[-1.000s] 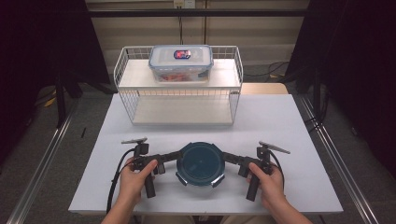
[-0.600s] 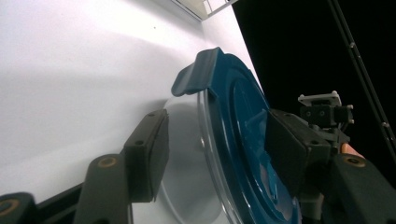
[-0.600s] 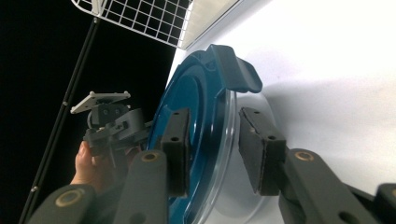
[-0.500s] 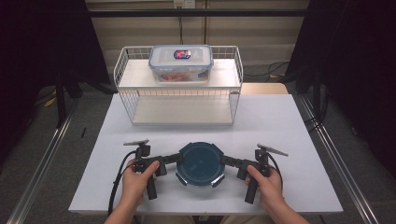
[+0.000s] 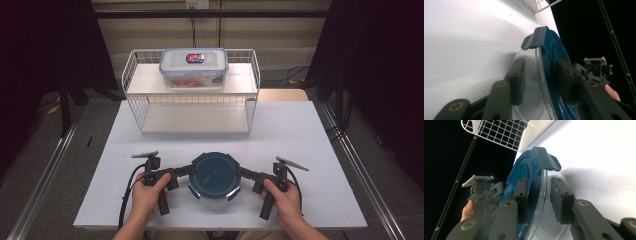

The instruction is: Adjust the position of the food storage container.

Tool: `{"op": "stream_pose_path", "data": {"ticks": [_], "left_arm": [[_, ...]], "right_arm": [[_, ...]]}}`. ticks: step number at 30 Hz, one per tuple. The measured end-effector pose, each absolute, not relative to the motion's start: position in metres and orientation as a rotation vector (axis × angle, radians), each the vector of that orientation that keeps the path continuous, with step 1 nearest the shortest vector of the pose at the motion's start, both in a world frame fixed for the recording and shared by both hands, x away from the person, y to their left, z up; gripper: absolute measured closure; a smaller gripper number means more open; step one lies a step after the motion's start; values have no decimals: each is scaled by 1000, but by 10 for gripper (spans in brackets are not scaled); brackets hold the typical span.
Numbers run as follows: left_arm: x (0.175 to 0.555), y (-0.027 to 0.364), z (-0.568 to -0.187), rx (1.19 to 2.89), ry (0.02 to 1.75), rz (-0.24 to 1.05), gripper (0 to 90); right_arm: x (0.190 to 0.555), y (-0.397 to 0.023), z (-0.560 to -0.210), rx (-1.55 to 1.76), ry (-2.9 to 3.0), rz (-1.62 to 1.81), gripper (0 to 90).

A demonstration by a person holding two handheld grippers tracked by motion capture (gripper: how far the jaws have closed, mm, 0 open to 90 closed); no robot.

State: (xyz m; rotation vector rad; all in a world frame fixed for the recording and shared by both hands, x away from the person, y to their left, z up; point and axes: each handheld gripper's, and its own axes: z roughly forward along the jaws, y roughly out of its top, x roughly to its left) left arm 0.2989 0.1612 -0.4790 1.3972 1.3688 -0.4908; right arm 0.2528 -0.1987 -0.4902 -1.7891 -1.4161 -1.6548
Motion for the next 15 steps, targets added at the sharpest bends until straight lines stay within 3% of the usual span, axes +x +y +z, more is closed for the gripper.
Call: {"op": "stream_pose_path", "data": {"ticks": [8,15], "left_arm": [[295,162,-478,1388,1372,-506,658],[291,160,-475,1360,1403,-464,705]], "right_arm": [[248,-196,-491,-1826,-1380,-1684,689],[247,-198,-493,-1835,-1296,-1712,749]]}}
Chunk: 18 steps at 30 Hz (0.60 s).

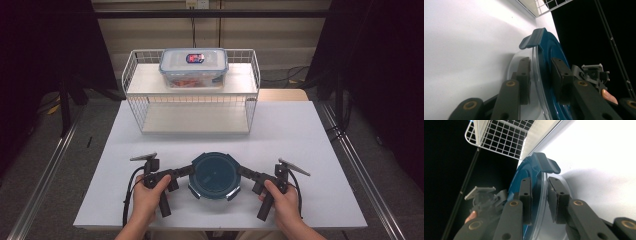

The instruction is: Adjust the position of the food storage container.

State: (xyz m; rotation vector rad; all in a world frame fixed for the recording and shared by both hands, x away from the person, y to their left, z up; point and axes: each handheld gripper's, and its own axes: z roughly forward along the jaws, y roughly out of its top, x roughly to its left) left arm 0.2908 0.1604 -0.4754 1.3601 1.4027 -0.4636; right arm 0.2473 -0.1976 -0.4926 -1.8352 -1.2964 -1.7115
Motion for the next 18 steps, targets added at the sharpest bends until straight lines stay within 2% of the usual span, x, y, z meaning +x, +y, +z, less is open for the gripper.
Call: {"op": "stream_pose_path", "data": {"ticks": [3,18], "left_arm": [[289,160,-475,1317,1423,-444,743],[293,158,-475,1305,1427,-432,748]], "right_arm": [[248,-198,-493,-1837,-1280,-1702,752],[265,-194,-494,-1850,-1260,-1737,759]]}}
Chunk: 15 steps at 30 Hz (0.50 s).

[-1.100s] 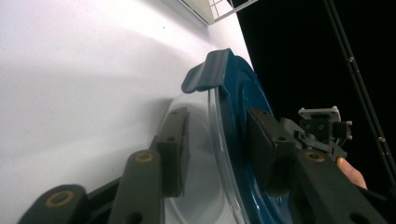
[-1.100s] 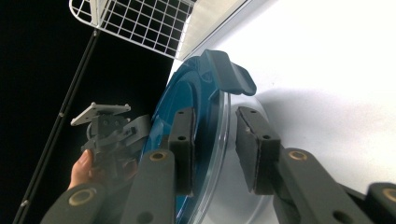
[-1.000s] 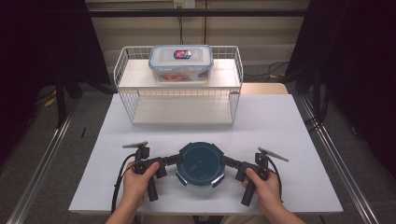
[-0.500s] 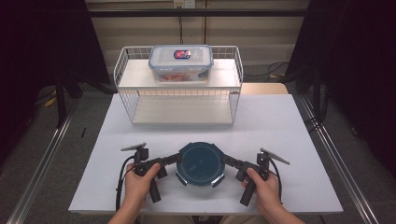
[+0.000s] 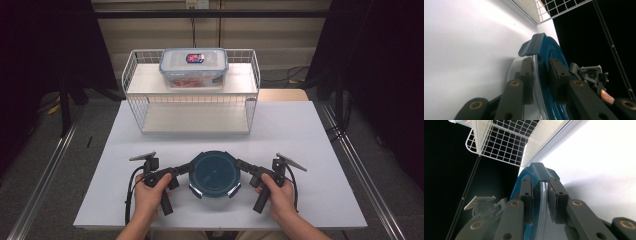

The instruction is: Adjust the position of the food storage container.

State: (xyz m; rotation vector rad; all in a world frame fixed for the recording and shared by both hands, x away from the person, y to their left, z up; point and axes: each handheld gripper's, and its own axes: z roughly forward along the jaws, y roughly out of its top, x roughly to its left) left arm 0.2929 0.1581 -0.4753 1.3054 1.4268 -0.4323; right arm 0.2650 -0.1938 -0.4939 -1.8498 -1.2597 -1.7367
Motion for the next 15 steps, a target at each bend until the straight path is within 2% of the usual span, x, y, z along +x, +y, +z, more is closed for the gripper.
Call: {"op": "stream_pose_path", "data": {"ticks": [5,15], "left_arm": [[292,154,-480,1255,1417,-403,741],[289,157,-478,1297,1429,-410,735]], "right_arm": [[266,-195,-496,-1849,-1256,-1737,757],[248,-200,-493,-1836,-1277,-1669,716]]}}
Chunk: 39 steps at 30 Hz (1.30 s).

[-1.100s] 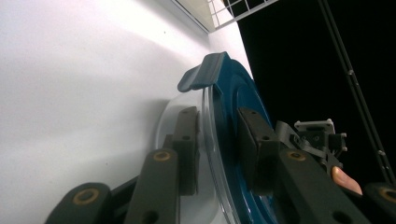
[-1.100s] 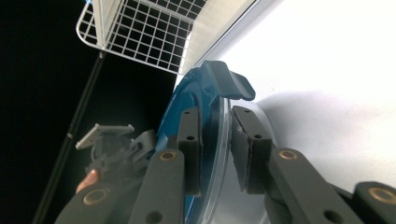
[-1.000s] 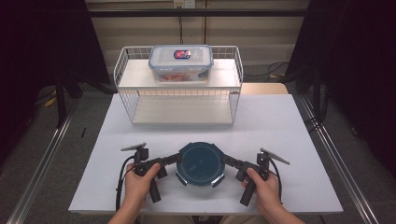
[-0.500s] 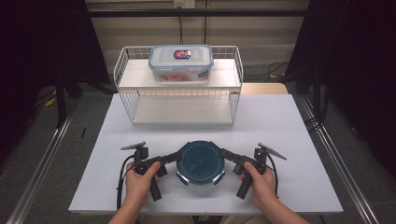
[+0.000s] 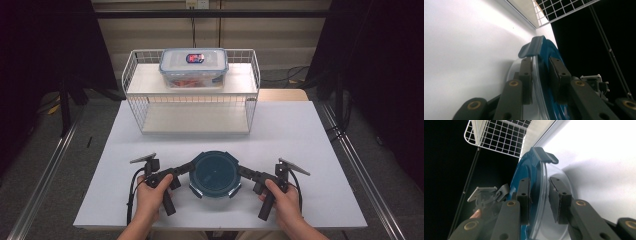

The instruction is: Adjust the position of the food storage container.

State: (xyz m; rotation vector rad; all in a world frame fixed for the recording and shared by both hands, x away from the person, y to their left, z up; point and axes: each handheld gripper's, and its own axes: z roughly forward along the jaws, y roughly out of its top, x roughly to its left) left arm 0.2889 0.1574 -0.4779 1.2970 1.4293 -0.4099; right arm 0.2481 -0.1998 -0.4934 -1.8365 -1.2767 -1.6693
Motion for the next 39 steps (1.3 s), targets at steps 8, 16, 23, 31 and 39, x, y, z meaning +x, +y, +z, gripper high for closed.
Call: {"op": "stream_pose_path", "data": {"ticks": [8,16,23,31,39], "left_arm": [[281,159,-476,1323,1432,-422,709],[277,159,-471,1292,1484,-425,743],[278,158,-470,1267,1471,-422,752],[283,151,-463,1243,1445,-406,754],[287,155,-446,1244,1409,-386,755]], "right_arm": [[240,-198,-494,-1850,-1262,-1671,725],[239,-198,-493,-1873,-1191,-1671,752],[248,-196,-480,-1849,-1141,-1755,779],[259,-201,-472,-1845,-1135,-1811,779],[266,-200,-458,-1808,-1127,-1875,779]]}}
